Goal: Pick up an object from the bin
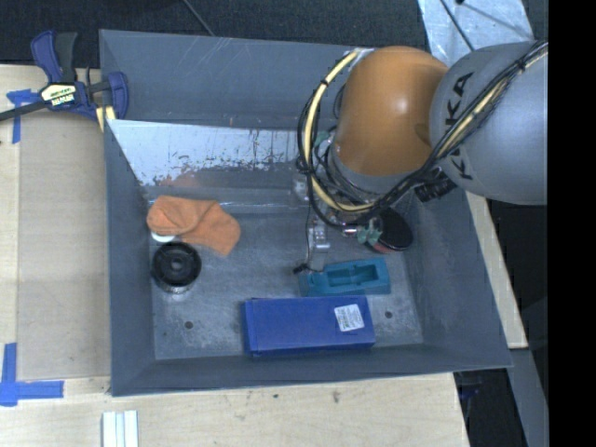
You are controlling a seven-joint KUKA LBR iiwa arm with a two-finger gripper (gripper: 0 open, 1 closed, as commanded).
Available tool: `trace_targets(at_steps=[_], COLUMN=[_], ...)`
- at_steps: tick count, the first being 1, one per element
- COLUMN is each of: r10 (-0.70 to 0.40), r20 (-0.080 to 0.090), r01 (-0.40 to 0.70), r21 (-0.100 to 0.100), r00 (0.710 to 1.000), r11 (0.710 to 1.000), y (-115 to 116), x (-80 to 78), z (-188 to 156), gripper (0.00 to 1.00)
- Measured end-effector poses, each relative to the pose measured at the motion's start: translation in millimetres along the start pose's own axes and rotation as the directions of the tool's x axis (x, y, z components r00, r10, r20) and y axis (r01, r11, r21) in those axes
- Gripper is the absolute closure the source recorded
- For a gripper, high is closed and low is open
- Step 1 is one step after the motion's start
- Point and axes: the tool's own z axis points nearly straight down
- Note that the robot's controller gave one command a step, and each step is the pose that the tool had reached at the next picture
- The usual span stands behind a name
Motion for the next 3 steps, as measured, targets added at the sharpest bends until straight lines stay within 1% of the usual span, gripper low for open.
trace_targets(at_steps=[1,2,3], r10=[0.001,0.002,-0.058], r20=[0.008,0.009,0.008], r01=[-0.001,-0.002,0.058], r21=[-0.001,0.0,-0.003], r00=[1.0,1.0,0.998], r11=[1.0,1.0,0.998], y=[0,2,41], x=[-1.7,-2.3,-3.7], z=[-5,-4,14], gripper=[0.0,0.0,0.0])
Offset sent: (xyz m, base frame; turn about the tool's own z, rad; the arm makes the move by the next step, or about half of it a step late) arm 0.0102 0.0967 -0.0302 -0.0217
